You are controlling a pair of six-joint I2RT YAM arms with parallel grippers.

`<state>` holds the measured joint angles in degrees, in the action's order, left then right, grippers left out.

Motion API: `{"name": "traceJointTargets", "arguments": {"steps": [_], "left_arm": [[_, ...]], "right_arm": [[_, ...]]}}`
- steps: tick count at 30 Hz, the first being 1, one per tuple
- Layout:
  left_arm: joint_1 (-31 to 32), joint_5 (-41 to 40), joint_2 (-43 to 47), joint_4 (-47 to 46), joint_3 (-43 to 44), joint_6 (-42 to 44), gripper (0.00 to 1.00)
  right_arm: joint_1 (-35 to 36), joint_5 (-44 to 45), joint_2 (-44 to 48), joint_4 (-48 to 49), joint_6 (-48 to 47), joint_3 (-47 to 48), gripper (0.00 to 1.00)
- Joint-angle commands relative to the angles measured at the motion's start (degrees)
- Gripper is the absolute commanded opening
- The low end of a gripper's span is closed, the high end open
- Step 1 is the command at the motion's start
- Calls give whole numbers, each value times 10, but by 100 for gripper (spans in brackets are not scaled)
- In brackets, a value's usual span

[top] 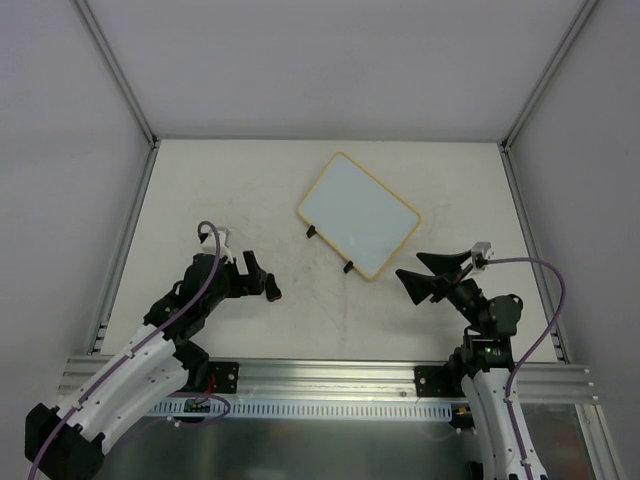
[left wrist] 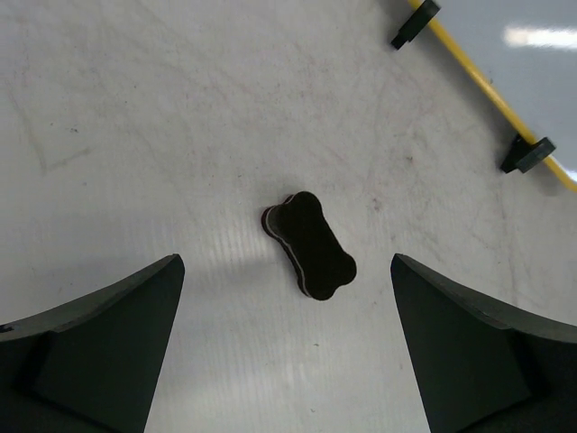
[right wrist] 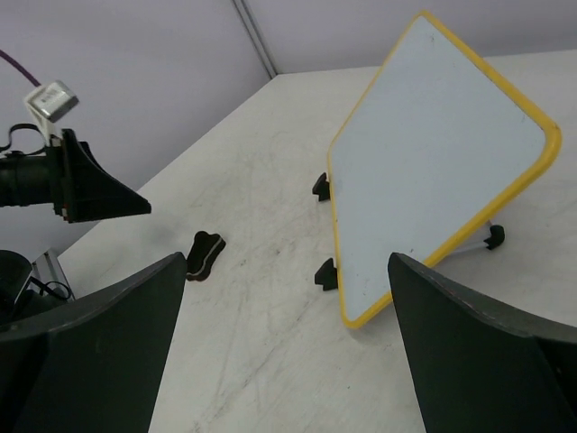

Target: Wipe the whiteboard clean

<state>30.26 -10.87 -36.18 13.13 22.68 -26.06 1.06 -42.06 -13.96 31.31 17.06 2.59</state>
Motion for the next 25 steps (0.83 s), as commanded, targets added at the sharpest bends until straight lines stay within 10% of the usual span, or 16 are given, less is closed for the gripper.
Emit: {"name": "traceJointTargets", "arguments": {"steps": [1, 12, 25], "left_arm": [[-5, -4, 62, -28, -11, 14, 99], [-4, -21, 269, -33, -51, 21, 99], [-4, -13, 314, -33, -75, 35, 99]], "right_arm": [[2, 30, 11, -98, -37, -30, 99], [3, 36, 2, -100, -41, -17, 99], [2, 33, -30, -99, -41, -7, 99]]}}
